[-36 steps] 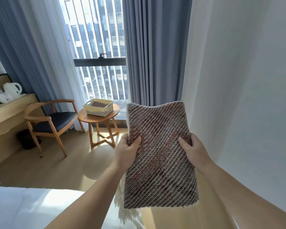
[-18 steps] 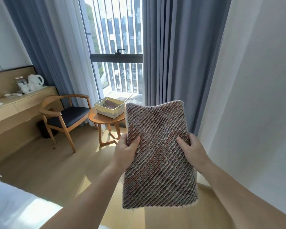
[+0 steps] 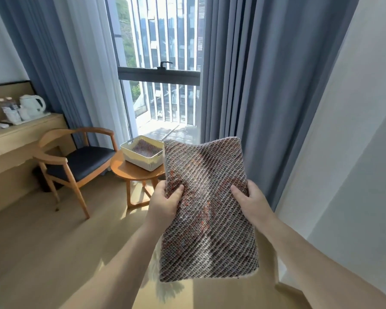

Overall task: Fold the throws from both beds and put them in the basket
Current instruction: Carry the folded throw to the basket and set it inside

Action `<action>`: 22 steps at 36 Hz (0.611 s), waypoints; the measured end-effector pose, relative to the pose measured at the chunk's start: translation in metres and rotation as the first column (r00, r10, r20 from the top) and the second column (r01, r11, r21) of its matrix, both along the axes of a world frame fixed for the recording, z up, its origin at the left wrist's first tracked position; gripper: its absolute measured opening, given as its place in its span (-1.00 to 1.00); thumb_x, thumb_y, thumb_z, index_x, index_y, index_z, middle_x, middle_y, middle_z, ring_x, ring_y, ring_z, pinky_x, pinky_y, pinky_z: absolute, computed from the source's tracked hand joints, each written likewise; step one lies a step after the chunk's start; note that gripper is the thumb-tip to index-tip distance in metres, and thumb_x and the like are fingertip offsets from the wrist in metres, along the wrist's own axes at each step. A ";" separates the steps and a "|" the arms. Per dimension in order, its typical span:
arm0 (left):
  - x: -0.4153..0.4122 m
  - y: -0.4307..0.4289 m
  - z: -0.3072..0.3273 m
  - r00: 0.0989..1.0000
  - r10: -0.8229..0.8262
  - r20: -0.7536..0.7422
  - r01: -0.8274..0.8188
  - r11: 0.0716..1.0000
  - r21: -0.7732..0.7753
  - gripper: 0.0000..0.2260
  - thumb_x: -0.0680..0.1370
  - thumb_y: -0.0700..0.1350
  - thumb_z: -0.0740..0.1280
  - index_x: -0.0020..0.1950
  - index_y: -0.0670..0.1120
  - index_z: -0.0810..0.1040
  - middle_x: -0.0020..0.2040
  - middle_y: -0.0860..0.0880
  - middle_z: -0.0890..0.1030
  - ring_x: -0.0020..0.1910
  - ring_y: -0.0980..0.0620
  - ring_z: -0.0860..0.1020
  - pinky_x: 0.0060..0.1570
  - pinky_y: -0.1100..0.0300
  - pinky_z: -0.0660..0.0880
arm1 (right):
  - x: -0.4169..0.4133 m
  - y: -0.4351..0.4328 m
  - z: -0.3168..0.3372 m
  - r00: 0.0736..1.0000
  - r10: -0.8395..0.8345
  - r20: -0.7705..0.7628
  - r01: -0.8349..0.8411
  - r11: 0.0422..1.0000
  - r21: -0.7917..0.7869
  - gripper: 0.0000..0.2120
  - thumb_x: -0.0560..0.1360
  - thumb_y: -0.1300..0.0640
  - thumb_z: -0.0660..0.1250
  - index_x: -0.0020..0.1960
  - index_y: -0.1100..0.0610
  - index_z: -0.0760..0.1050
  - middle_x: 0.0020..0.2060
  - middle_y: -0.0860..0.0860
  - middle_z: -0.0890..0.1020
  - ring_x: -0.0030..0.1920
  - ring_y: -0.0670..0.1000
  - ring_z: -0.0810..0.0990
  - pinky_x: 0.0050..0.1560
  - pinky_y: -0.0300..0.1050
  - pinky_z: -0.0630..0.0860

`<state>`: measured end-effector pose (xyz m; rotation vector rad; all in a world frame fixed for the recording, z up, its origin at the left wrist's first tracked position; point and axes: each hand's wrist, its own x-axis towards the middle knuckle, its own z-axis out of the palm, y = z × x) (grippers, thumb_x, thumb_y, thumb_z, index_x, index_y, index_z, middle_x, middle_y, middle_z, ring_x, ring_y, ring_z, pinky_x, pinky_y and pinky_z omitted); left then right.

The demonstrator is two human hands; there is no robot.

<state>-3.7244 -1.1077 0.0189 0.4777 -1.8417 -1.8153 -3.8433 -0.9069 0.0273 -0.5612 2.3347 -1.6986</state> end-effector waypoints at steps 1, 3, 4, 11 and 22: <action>-0.008 -0.012 -0.002 1.000 0.004 -0.005 -0.004 1.000 0.018 -0.73 0.55 -0.09 0.36 0.21 -0.12 0.47 0.08 -0.07 0.66 0.05 -0.04 0.64 0.06 -0.03 0.58 | -0.008 -0.013 0.001 1.000 0.001 0.015 -0.001 1.000 0.000 -0.66 0.54 -0.10 0.29 0.27 -0.02 0.43 0.08 -0.12 0.61 0.08 -0.09 0.59 0.18 0.00 0.53; -0.022 -0.035 -0.007 1.000 0.009 0.002 -0.009 0.999 0.043 -0.75 0.54 -0.07 0.37 0.19 -0.05 0.48 0.09 -0.03 0.66 0.07 0.00 0.63 0.09 -0.04 0.56 | -0.021 -0.038 0.002 0.999 0.021 0.036 -0.021 1.000 0.009 -0.66 0.54 -0.08 0.30 0.27 -0.01 0.41 0.09 -0.12 0.60 0.08 -0.11 0.58 0.14 -0.08 0.53; -0.030 -0.048 -0.009 1.000 0.012 0.010 -0.012 0.999 0.045 -0.75 0.53 -0.04 0.38 0.18 -0.02 0.48 0.10 -0.02 0.65 0.09 0.00 0.62 0.12 -0.06 0.55 | -0.029 -0.051 0.002 0.998 0.038 0.043 -0.039 0.999 0.020 -0.66 0.54 -0.07 0.31 0.27 -0.02 0.39 0.09 -0.13 0.59 0.07 -0.12 0.57 0.10 -0.12 0.52; -0.069 -0.119 -0.021 0.996 0.085 0.026 -0.086 0.995 0.051 -0.77 0.51 -0.05 0.40 0.15 0.00 0.50 0.10 -0.03 0.65 0.09 -0.03 0.62 0.15 -0.15 0.52 | -0.072 -0.121 -0.006 0.983 0.165 0.074 -0.174 0.975 0.140 -0.44 0.46 0.01 0.43 0.37 0.09 0.31 0.19 -0.03 0.55 0.16 -0.05 0.55 0.13 -0.14 0.51; -0.143 -0.204 -0.034 0.988 0.145 0.049 -0.149 0.986 0.073 -0.83 0.54 -0.10 0.37 0.11 0.03 0.48 0.07 -0.01 0.66 0.02 0.03 0.64 0.08 -0.01 0.56 | -0.167 -0.230 -0.027 0.971 0.185 0.148 -0.202 0.973 0.109 -0.50 0.47 0.14 0.42 0.36 0.02 0.33 0.16 -0.07 0.58 0.09 -0.08 0.59 0.15 -0.09 0.52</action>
